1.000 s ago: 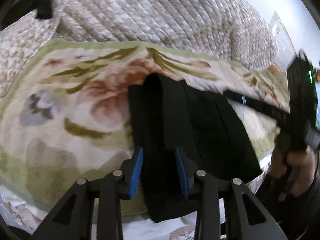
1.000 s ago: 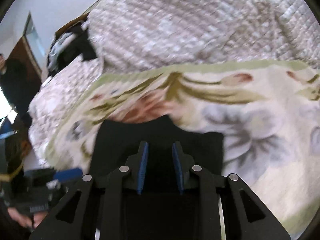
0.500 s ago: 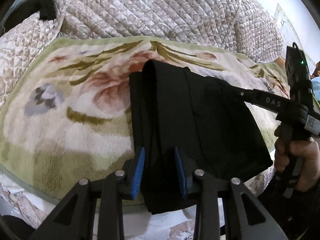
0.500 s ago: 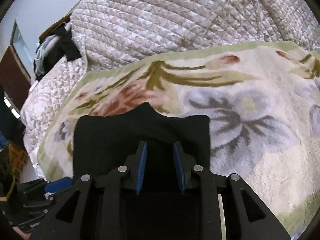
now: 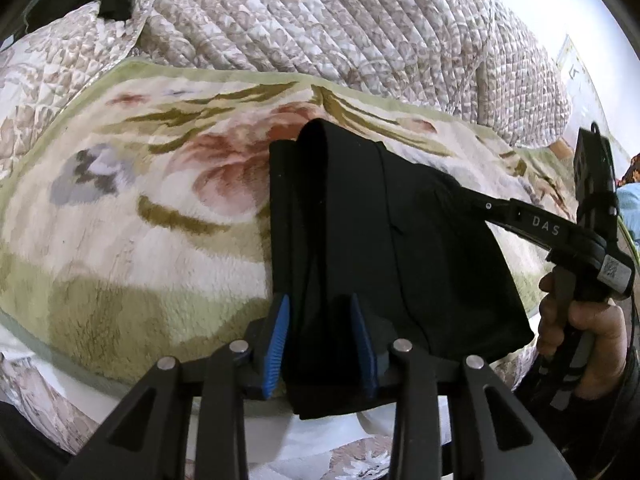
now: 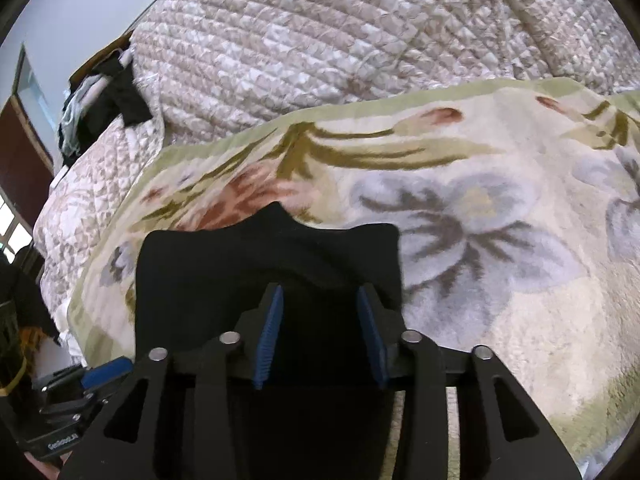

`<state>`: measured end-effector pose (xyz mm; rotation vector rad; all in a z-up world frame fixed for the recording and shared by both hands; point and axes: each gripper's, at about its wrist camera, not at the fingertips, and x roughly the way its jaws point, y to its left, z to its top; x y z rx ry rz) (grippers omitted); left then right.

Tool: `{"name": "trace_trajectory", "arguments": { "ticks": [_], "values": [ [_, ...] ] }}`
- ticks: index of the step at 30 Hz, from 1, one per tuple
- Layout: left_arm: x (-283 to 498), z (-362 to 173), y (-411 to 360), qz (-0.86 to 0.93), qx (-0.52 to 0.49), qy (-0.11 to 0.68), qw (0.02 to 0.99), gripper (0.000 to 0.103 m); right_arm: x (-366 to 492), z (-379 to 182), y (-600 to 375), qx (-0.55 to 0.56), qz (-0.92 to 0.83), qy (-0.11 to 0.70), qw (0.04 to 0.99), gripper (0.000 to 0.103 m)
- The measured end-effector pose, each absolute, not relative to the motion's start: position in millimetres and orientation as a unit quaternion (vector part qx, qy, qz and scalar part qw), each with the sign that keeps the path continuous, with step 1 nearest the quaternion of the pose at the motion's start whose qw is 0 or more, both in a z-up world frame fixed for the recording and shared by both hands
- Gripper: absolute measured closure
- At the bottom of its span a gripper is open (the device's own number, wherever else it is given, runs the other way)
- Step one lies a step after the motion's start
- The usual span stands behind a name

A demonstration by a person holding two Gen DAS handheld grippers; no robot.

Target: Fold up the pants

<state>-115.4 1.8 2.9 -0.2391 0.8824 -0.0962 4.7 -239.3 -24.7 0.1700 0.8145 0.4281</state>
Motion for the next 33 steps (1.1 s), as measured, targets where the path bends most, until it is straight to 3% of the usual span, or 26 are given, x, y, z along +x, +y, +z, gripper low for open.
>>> {"name": "trace_trajectory", "arguments": {
  "ticks": [7,12,13,16,33],
  "values": [
    [-111,18,0,-0.046,-0.1,0.428,0.897,0.067,3,-17,-245,0.083,0.194,0.382,0.9,0.05],
    [-92,32,-8,-0.058,-0.091,0.413,0.905,0.067,-3,-13,-250,0.078,0.193,0.374,0.903,0.05],
    [-88,34,-11,-0.058,-0.086,0.409,0.906,0.067,-3,-12,-250,0.075,0.192,0.373,0.905,0.051],
    [-71,39,-19,-0.059,-0.067,0.403,0.911,0.067,-2,-12,-251,0.065,0.183,0.373,0.907,0.076],
    [-24,15,-34,-0.024,-0.039,0.42,0.906,0.066,27,-34,-244,0.065,0.171,0.416,0.891,0.076]
  ]
}}
